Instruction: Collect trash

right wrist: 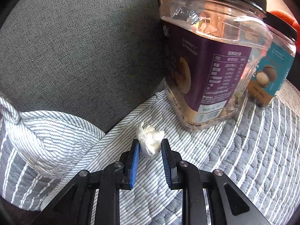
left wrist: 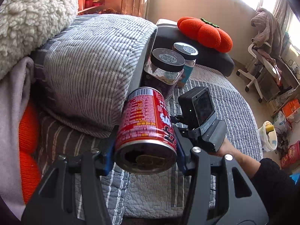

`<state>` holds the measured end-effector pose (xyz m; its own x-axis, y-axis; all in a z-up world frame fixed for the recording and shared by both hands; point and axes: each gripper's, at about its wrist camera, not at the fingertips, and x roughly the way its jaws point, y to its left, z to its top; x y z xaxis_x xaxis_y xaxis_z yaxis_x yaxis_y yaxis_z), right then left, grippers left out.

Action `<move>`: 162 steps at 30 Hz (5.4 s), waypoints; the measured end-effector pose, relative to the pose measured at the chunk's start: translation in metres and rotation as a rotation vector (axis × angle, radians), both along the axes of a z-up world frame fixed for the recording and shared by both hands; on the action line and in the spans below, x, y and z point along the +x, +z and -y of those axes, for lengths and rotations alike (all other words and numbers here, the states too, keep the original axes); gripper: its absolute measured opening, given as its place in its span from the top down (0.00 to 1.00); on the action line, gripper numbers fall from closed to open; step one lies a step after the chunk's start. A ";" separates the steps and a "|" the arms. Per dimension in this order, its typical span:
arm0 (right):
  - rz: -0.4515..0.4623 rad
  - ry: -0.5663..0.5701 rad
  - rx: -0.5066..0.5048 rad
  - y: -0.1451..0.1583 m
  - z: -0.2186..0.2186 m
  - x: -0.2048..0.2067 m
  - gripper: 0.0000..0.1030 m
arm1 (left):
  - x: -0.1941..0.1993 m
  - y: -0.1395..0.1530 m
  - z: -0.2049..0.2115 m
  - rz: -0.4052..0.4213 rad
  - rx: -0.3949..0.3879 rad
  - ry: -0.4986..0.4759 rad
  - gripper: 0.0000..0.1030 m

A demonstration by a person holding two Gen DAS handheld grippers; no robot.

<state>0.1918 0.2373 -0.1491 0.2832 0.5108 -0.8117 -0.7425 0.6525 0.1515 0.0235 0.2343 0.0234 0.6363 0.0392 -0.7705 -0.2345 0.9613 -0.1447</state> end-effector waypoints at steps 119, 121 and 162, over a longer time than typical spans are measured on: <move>0.164 -1.228 -0.262 0.156 0.501 -0.223 0.00 | 0.016 -0.027 0.305 0.002 0.147 -0.427 0.01; 0.159 -1.230 -0.259 0.155 0.503 -0.222 0.00 | 0.015 -0.028 0.306 -0.001 0.145 -0.435 0.01; 0.156 -1.239 -0.257 0.154 0.502 -0.225 0.00 | 0.008 -0.025 0.316 0.007 0.171 -0.471 0.01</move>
